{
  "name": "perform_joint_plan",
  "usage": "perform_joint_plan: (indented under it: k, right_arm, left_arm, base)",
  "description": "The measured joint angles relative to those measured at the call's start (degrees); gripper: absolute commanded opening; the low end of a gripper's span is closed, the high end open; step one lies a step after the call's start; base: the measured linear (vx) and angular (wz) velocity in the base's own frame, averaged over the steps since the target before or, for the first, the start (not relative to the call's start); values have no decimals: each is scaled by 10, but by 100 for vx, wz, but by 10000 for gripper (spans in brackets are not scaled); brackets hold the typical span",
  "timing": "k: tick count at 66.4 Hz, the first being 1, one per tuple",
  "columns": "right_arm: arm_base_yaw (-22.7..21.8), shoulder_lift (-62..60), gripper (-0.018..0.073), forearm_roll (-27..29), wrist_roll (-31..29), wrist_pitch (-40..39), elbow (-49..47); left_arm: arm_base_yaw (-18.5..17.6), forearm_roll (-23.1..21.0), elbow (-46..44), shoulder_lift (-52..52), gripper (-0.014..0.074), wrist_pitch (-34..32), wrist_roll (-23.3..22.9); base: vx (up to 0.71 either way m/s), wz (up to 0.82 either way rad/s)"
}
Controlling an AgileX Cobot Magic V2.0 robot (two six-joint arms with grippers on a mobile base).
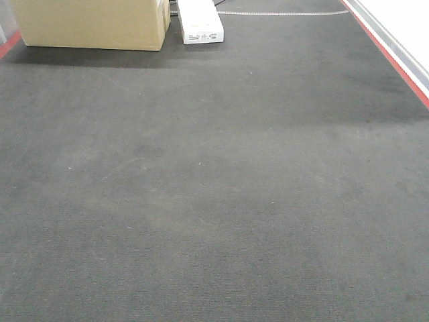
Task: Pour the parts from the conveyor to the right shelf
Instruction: 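Lift the blue part off the conveyor with the right gripper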
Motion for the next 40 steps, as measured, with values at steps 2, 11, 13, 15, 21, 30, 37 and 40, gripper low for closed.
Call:
perform_joint_plan:
  k: [2,11,13,15,21,30,37,40]
  right_arm:
    - [0,0,-5,0,0,0,0]
    - [0,0,-5,0,0,0,0]
    - [0,0,-5,0,0,0,0]
    - [0,0,-5,0,0,0,0]
    - [0,0,-5,0,0,0,0]
    - [0,0,-5,0,0,0,0]
    - [0,0,-5,0,0,0,0]
    - [0,0,-5,0,0,0,0]
  left_arm:
    - [0,0,0,0,-6,0,0]
    - [0,0,0,0,-6,0,0]
    - [0,0,0,0,-6,0,0]
    - [0,0,0,0,-6,0,0]
    - [0,0,0,0,-6,0,0]
    - [0,0,0,0,-6,0,0]
    - [0,0,0,0,-6,0,0]
    - [0,0,0,0,-6,0,0]
  base:
    - [0,0]
    - [0,0]
    - [0,0]
    - [0,0]
    - [0,0]
    - [0,0]
    - [0,0]
    - [0,0]
